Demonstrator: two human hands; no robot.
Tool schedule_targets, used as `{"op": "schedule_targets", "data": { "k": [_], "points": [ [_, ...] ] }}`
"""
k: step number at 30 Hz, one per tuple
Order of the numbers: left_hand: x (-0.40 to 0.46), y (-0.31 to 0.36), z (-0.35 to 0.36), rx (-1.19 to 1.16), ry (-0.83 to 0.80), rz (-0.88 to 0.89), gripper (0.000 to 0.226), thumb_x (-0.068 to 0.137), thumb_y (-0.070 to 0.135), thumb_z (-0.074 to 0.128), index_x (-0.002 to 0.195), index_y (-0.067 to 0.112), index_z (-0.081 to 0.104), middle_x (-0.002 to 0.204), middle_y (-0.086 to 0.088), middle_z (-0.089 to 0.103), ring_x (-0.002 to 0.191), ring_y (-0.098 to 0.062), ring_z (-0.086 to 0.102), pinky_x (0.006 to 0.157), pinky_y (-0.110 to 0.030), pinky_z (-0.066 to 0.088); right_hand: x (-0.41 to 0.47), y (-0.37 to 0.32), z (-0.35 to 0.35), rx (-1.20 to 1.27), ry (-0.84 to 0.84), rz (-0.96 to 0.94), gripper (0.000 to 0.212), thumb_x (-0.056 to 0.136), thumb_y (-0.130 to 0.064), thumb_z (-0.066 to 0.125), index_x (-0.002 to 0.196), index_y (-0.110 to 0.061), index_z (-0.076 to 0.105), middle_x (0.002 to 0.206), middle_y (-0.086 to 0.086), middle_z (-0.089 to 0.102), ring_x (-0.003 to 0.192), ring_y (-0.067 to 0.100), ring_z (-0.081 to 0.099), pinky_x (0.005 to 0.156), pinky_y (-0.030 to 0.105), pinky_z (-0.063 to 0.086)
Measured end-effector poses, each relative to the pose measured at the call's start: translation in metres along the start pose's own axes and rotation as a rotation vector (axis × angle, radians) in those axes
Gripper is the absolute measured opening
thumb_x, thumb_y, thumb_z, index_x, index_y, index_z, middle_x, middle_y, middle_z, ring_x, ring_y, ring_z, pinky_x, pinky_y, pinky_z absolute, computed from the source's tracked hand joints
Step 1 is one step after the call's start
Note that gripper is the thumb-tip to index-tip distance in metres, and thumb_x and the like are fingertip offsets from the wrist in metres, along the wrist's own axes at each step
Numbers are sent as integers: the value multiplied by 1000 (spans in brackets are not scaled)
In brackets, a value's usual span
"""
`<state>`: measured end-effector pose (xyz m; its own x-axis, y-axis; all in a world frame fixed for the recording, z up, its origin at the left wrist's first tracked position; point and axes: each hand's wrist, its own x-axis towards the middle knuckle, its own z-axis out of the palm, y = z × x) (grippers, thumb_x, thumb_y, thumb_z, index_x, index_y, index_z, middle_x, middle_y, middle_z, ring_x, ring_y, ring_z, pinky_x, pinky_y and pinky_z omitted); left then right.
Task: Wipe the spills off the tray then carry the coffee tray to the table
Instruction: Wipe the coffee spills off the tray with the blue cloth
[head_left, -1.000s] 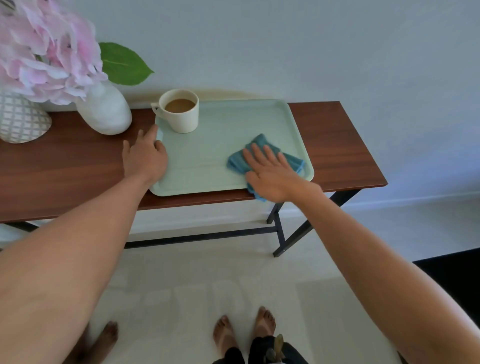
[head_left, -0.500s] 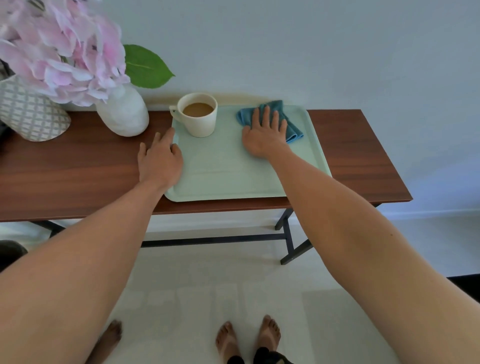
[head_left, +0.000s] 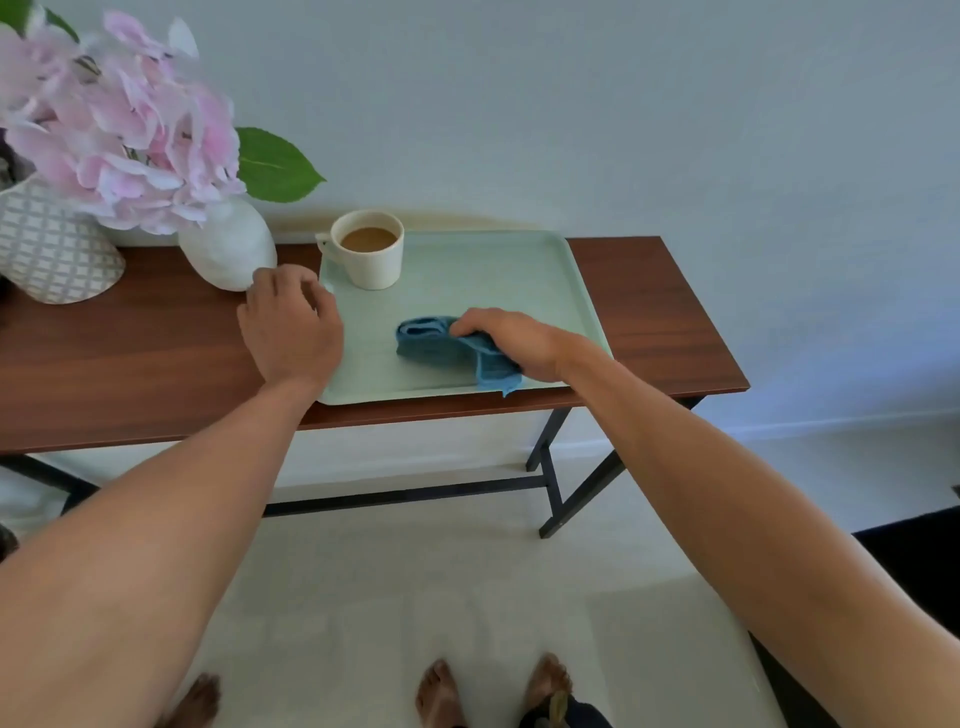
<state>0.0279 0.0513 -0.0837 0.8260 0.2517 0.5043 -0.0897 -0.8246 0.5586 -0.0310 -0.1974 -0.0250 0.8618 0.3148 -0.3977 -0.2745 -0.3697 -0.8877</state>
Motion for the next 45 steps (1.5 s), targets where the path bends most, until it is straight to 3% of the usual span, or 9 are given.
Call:
{"op": "schedule_targets", "data": {
  "k": [4,9,11,14,19,25,30,37,45],
  "points": [
    [-8,39,-16,-279,-26,97,21,96,24,47,86,8,55,81,-6,58,73,-23,52,67,-41,40,-6,-5,-37,395,-54,114,28,88,-36,62,88,-12,76,87,9,71,77,24,67,76,34,55],
    [-5,118,-28,-773,-672,-113,48,92,57,53,88,15,76,81,2,70,75,-12,60,70,-34,44,-14,-8,-77,505,-59,130,30,79,-36,71,91,-9,77,96,12,71,84,28,69,84,40,56],
    [-5,143,-25,-769,-761,-90,44,91,57,62,91,16,79,86,5,74,82,-11,63,75,-34,46,-20,-7,-91,521,-54,111,32,77,-34,72,94,-8,77,100,14,72,88,29,69,92,43,52],
    [-7,169,-15,-764,-713,-72,23,92,38,69,87,15,73,83,6,69,79,-6,61,75,-30,48,-31,-2,-112,569,-97,51,33,81,-35,72,96,-6,79,102,15,75,92,28,72,90,42,56],
    [-1,210,-5,-729,-656,-79,23,98,34,63,100,12,69,102,-15,71,85,-15,61,86,-46,56,-50,27,-151,723,-203,-55,84,90,-73,58,141,-6,59,138,18,59,128,37,56,109,55,41],
    [2,251,15,-691,-652,-48,23,100,39,57,105,17,63,101,-15,70,84,-18,61,76,-41,51,-60,55,-193,586,-20,-176,48,102,-11,59,149,-9,48,147,22,53,136,42,50,112,65,36],
    [-6,271,43,-694,-754,-141,24,104,39,51,113,18,55,103,-7,70,84,-23,71,54,-36,60,-65,60,-224,517,266,-214,31,104,-15,54,134,-14,63,127,12,70,117,32,67,90,55,58],
    [-22,289,94,-675,-788,-233,22,105,37,50,114,16,52,103,-12,68,75,-25,73,52,-36,59,-66,81,-264,354,450,-222,19,100,-15,65,118,-19,68,111,5,74,95,20,75,67,38,61],
    [-27,294,147,-522,-769,-288,15,103,34,53,108,19,53,102,-11,69,77,-30,75,55,-40,62,-46,112,-291,180,500,-135,26,98,-16,68,123,-11,64,114,15,69,98,28,73,69,54,63]
  ]
}}
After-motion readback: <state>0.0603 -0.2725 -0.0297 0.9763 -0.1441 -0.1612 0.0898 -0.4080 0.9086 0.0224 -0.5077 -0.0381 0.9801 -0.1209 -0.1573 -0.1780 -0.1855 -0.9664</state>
